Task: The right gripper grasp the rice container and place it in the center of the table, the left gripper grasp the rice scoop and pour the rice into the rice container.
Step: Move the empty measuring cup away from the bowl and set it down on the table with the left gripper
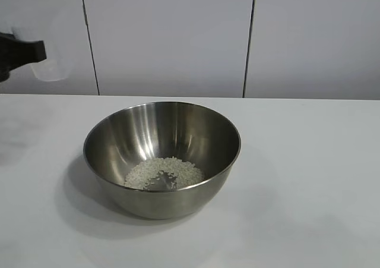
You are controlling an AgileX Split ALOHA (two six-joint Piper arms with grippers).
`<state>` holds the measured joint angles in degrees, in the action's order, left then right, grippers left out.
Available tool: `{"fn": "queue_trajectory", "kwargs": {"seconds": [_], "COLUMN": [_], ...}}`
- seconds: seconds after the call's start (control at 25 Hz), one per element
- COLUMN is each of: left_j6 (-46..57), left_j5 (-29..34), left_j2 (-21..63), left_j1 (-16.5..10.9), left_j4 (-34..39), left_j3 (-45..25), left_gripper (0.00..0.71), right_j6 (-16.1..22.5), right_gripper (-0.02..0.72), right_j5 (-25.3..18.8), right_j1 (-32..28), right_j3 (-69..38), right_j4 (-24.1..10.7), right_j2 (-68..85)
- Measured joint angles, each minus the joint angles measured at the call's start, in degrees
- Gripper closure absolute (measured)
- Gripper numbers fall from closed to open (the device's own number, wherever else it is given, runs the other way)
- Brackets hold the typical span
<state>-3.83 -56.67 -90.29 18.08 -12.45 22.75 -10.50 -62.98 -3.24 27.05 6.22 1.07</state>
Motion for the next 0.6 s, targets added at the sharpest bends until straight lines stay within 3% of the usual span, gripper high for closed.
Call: {"fn": "queue_trajectory", "kwargs": {"seconds": [0.08, 0.24, 0.36, 0.6], "left_j6": [7.1, 15.1, 16.0, 12.8], "left_j5": [-0.6, -5.4, -8.0, -8.1], "left_j2": [-1.5, -7.7, -13.1, -23.6], "left_j1": [-6.0, -14.2, -16.2, -16.5], "left_j4": [10.0, 24.8, 28.3, 30.5], "left_j3": [-1.6, -2.1, -2.1, -1.3], "left_gripper": [0.702, 0.702, 0.702, 0.702], "right_j6": [0.0, 0.0, 0.0, 0.0], "right_gripper": [0.209, 0.209, 0.209, 0.209], "right_j5": [0.0, 0.0, 0.0, 0.0], "right_j1": [0.0, 0.0, 0.0, 0.0], "right_j3": [0.0, 0.0, 0.0, 0.0], "right_j4": [0.0, 0.0, 0.0, 0.0], "right_j2": [0.0, 0.0, 0.0, 0.0]}}
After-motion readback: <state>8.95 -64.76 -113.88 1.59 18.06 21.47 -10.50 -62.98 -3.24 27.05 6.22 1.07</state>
